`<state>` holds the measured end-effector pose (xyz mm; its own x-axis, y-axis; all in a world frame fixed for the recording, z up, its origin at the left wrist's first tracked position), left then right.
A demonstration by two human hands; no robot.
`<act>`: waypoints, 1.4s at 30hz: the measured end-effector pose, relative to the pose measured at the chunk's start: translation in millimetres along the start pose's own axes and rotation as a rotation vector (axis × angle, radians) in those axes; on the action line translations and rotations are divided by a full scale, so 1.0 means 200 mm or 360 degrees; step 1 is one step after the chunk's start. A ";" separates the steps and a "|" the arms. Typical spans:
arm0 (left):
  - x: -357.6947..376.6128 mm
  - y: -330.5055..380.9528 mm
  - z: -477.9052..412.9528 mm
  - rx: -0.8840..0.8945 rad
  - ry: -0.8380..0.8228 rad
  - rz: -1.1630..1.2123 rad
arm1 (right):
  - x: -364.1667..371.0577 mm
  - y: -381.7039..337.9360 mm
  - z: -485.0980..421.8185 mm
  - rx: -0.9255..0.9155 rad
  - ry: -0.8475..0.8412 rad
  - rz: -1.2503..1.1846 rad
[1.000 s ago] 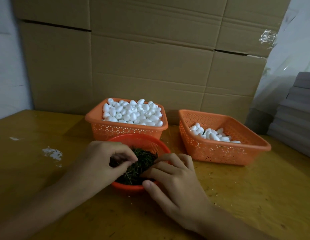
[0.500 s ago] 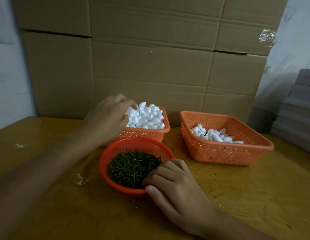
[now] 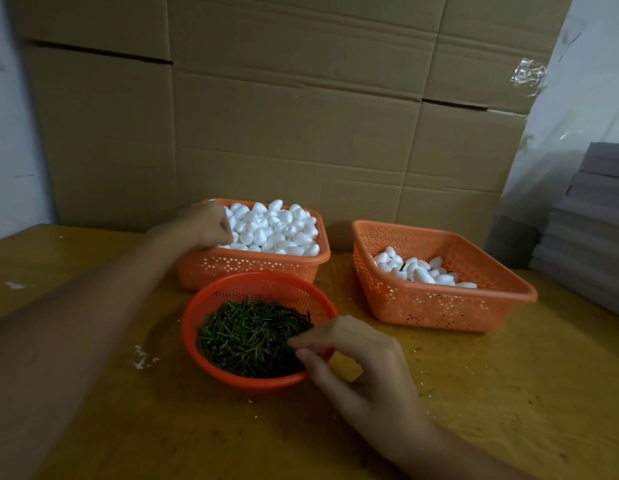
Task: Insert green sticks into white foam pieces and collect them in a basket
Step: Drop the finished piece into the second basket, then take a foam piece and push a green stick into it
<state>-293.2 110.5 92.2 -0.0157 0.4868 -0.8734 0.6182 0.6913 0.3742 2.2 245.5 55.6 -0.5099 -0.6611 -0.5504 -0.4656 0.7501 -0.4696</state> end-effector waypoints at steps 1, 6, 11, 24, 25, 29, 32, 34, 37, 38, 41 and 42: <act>-0.02 -0.02 0.00 -0.0004 0.0077 -0.0004 | -0.01 0.02 -0.01 0.0067 -0.0001 -0.0112; -0.15 0.02 0.07 0.0132 0.0534 0.0073 | -0.04 0.07 -0.01 0.0181 0.0079 -0.0182; -0.20 0.16 0.17 0.0309 0.0683 0.0470 | -0.04 0.08 0.00 0.0194 0.0086 -0.0197; -0.09 0.41 0.77 0.0432 0.0341 0.1463 | -0.04 0.07 -0.02 0.0193 0.0068 -0.0170; -0.08 0.42 0.80 0.0447 0.0331 0.1476 | -0.04 0.07 -0.01 0.0199 0.0065 -0.0174; -0.03 0.41 0.86 0.0478 0.0345 0.1446 | -0.03 0.06 -0.01 0.0224 0.0049 -0.0218; -0.01 0.42 0.89 0.0546 0.0341 0.1414 | -0.03 0.07 -0.02 0.0244 0.0031 -0.0249; -0.01 0.43 0.91 0.0597 0.0337 0.1409 | -0.04 0.07 -0.01 0.0251 0.0036 -0.0258; -0.02 0.44 0.94 0.0666 0.0370 0.1354 | -0.03 0.07 -0.02 0.0251 0.0036 -0.0270; -0.02 0.44 0.94 0.0683 0.0385 0.1343 | -0.03 0.07 -0.02 0.0247 0.0035 -0.0270; -0.03 0.45 0.96 0.0755 0.0435 0.1301 | -0.03 0.07 -0.02 0.0246 0.0028 -0.0273; -0.03 0.46 0.96 0.0775 0.0449 0.1297 | -0.03 0.07 -0.02 0.0246 0.0028 -0.0270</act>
<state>-86.1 68.0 72.3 0.4104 0.8692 -0.2758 0.7779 -0.1759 0.6033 -3.0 259.4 54.8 -0.4469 -0.7773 -0.4428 -0.4304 0.6207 -0.6554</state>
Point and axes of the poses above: each hand's wrist, its own z-axis away from the middle knuckle, its own x-axis out of the palm, y = z × x, the point moved 9 cm from there along -z, towards the middle knuckle, and after that the axes turned 11 degrees about x, right-handed, at the moved point
